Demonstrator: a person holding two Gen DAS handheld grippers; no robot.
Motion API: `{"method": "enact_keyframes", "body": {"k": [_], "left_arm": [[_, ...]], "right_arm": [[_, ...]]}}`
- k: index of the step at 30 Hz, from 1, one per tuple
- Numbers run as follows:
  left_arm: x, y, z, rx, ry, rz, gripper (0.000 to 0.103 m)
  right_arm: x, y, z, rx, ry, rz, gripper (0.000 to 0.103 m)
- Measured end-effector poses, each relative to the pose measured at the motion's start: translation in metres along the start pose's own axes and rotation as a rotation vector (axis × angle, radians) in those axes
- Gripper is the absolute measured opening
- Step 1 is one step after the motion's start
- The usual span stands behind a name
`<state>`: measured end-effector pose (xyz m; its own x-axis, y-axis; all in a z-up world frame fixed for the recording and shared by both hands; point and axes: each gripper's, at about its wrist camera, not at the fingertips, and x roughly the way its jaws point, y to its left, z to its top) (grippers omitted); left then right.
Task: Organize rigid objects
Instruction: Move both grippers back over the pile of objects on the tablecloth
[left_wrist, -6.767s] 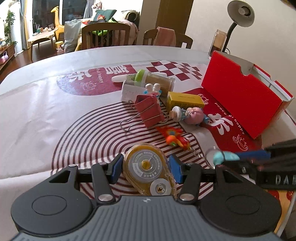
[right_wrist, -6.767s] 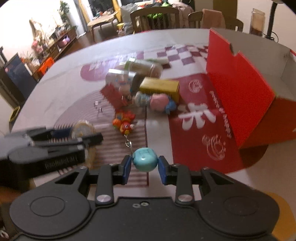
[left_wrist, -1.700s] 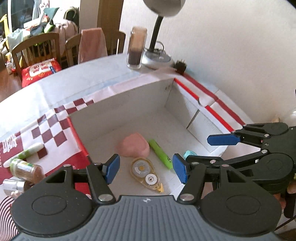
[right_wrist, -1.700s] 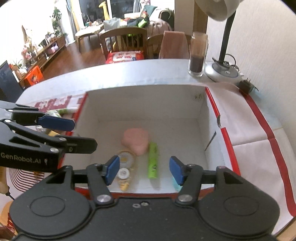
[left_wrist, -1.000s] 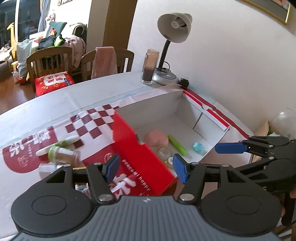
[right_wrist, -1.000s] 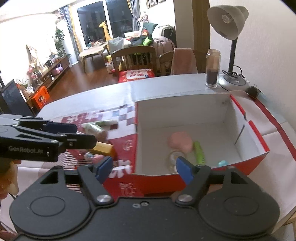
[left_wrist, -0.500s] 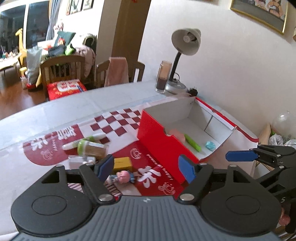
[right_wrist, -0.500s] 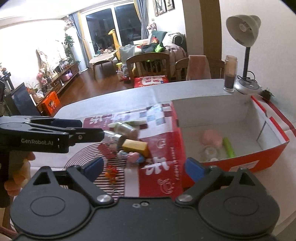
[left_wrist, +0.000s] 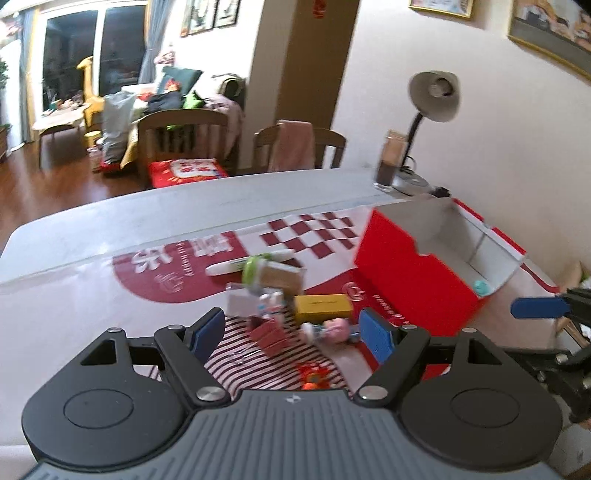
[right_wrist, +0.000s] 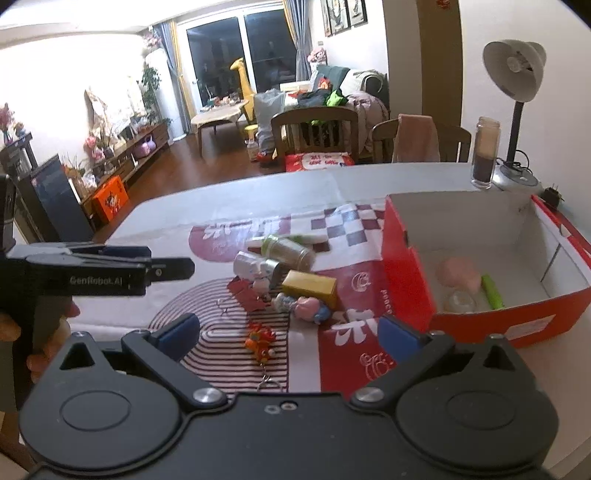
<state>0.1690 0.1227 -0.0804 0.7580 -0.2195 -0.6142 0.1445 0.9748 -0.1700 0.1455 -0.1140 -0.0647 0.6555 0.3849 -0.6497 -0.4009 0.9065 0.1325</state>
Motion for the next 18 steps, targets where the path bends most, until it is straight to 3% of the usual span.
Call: {"method": "enact_keyframes", "body": {"k": [10, 18], "left_arm": [[0.030, 0.014, -0.022, 0.013, 0.038, 0.023, 0.079], [0.066, 0.017, -0.027, -0.007, 0.083, 0.013, 0.079]], "right_arm": [[0.034, 0.029, -0.022, -0.111, 0.066, 0.009, 0.102], [0.072, 0.029, -0.033, -0.158, 0.107, 0.024, 0.099]]}}
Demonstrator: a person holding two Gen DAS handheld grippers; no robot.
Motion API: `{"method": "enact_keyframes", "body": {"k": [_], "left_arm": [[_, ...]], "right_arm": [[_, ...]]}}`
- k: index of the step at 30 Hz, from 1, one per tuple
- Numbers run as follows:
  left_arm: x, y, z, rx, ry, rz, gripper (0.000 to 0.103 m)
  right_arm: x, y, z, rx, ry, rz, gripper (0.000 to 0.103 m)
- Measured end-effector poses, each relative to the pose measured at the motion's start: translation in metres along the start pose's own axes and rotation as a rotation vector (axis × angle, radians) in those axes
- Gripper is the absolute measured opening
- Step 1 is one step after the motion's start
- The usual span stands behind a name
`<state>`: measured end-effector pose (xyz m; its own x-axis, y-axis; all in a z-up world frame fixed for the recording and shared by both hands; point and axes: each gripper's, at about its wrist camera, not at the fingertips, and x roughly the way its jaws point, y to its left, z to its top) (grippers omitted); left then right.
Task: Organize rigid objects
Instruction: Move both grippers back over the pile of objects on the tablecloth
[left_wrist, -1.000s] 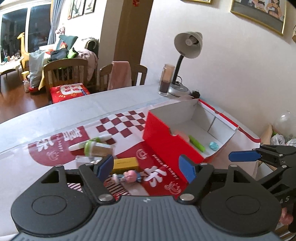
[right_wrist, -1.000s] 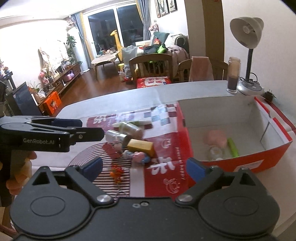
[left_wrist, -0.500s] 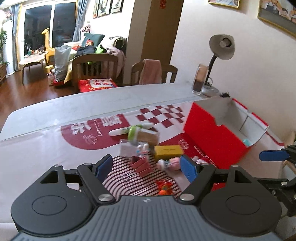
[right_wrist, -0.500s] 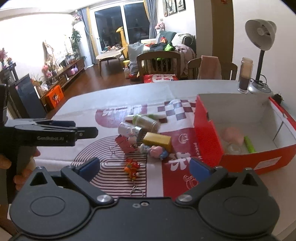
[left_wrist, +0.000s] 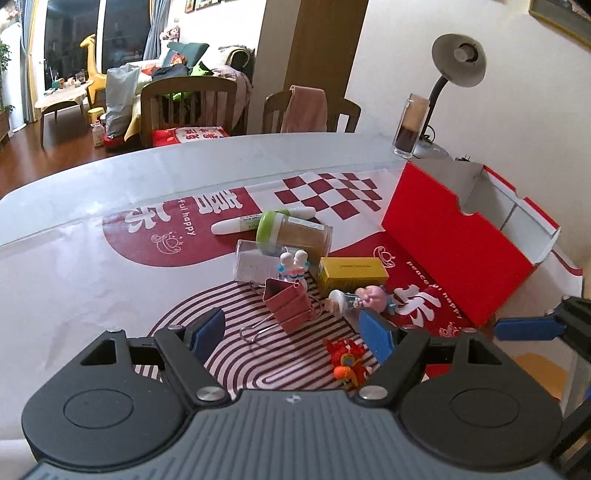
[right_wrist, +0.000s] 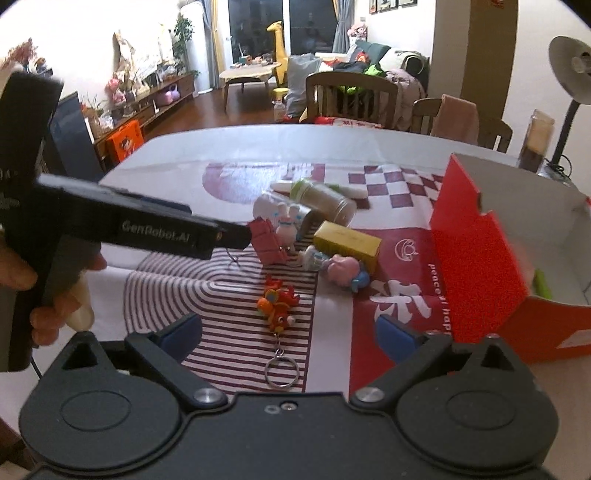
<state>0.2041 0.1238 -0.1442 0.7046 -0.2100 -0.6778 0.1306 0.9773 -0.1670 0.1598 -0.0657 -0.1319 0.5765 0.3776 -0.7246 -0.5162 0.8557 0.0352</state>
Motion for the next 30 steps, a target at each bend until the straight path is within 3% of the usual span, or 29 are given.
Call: {"method": "enact_keyframes", "body": {"k": [8, 16, 23, 30], "left_arm": [[0.037, 0.006, 0.005, -0.035, 0.041, 0.021, 0.079], [0.062, 0.005, 0.009, -0.036, 0.061, 0.028, 0.079], [0.082, 0.004, 0.009, -0.048, 0.090, 0.014, 0.079], [0.090, 0.009, 0.007, -0.086, 0.112, -0.026, 0.050]], "right_arm": [[0.040, 0.006, -0.001, -0.111, 0.033, 0.003, 0.089], [0.076, 0.007, 0.002, -0.107, 0.092, 0.054, 0.073], [0.082, 0.013, 0.000, -0.139, 0.086, 0.058, 0.064], [0.083, 0.010, -0.002, -0.132, 0.074, 0.042, 0.053]]}}
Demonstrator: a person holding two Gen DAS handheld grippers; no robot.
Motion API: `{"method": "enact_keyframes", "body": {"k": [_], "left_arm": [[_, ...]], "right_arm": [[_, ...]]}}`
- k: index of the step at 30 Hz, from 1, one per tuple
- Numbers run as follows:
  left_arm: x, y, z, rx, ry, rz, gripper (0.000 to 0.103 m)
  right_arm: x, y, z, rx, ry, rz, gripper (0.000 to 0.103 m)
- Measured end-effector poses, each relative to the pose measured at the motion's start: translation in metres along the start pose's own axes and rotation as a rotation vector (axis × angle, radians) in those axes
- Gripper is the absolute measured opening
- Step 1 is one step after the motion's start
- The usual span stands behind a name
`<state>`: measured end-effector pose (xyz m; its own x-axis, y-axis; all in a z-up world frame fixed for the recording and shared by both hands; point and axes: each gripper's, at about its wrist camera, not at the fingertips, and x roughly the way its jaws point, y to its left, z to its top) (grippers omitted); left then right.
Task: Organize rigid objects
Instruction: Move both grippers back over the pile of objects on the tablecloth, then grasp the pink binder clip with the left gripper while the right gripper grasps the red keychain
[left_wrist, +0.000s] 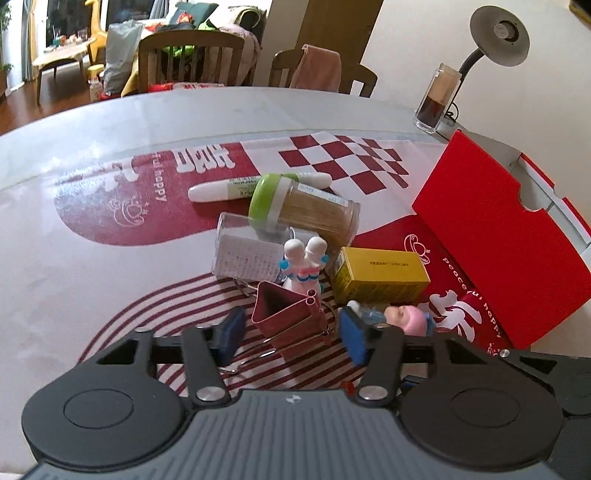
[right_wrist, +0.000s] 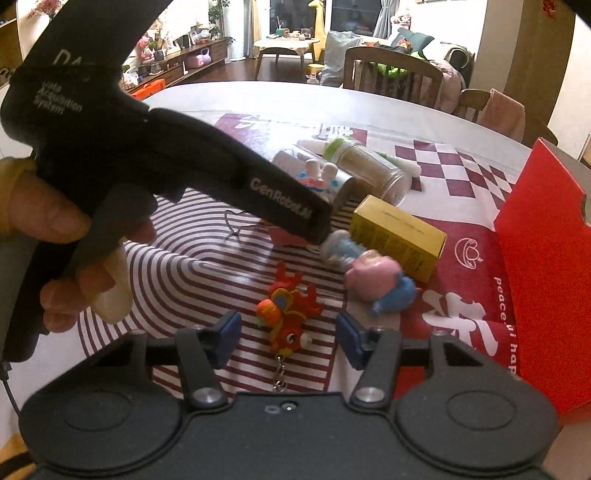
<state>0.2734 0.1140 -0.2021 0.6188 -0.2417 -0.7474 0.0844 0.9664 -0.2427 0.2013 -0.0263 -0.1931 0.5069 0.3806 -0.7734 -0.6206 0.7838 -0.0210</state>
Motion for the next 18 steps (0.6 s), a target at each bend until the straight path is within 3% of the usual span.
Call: {"method": "enact_keyframes", "body": {"k": [7, 11, 18], "left_arm": [[-0.002, -0.001, 0.000, 0.005, -0.007, -0.021, 0.036], [-0.004, -0.004, 0.000, 0.020, -0.010, -0.018, 0.031], [-0.015, -0.003, -0.002, 0.018, -0.019, -0.004, 0.030]], "right_arm": [[0.000, 0.000, 0.000, -0.003, -0.003, -0.028, 0.036], [0.000, 0.003, 0.002, -0.009, -0.001, -0.037, 0.035], [-0.012, 0.000, 0.003, 0.046, -0.013, -0.029, 0.035]]}}
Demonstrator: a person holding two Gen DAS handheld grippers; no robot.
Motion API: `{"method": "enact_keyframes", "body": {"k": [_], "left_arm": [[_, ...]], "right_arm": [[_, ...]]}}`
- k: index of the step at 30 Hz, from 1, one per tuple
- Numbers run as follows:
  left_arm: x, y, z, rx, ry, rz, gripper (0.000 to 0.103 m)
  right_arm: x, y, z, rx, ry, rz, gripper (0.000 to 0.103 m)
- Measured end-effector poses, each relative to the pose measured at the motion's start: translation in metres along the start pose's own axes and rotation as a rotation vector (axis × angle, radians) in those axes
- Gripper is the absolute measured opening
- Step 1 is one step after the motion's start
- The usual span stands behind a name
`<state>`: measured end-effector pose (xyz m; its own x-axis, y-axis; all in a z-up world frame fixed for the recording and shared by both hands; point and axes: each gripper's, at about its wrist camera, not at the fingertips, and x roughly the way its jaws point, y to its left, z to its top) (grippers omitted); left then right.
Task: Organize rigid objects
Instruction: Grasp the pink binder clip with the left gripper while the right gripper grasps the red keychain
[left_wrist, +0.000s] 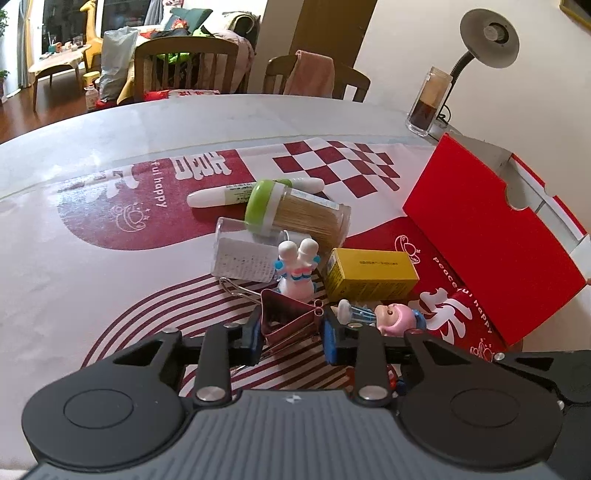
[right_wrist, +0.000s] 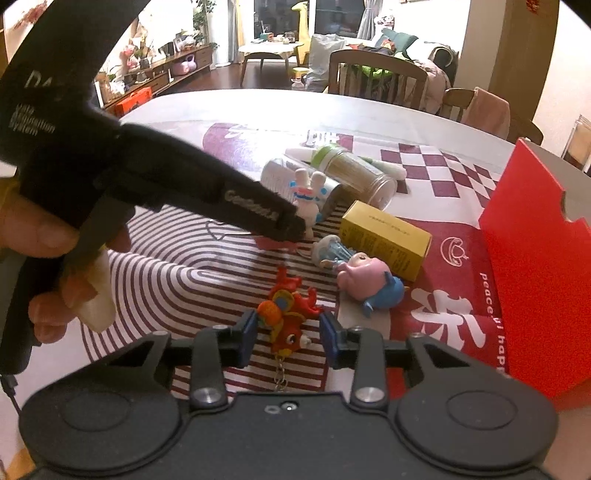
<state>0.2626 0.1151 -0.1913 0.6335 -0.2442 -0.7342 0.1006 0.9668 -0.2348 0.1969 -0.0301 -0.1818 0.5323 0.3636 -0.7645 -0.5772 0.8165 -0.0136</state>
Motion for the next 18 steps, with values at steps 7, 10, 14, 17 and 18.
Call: {"method": "enact_keyframes", "body": {"k": [7, 10, 14, 17, 18], "left_arm": [[-0.024, 0.003, -0.005, -0.023, -0.005, -0.010, 0.030], [-0.036, 0.004, -0.006, -0.035, -0.004, -0.018, 0.030], [-0.053, 0.003, -0.008, -0.054, -0.013, -0.035, 0.030], [-0.066, 0.000, -0.007, -0.050, -0.025, -0.049, 0.030], [-0.071, -0.001, -0.007, -0.046, -0.030, -0.054, 0.030]], "right_arm": [[-0.025, -0.001, 0.002, 0.027, -0.032, -0.002, 0.035], [-0.038, -0.001, 0.003, 0.040, -0.051, -0.002, 0.035], [-0.056, -0.001, 0.007, 0.060, -0.086, -0.008, 0.035], [-0.071, -0.003, 0.011, 0.088, -0.117, -0.013, 0.035], [-0.076, -0.004, 0.013, 0.096, -0.126, -0.014, 0.035]]}}
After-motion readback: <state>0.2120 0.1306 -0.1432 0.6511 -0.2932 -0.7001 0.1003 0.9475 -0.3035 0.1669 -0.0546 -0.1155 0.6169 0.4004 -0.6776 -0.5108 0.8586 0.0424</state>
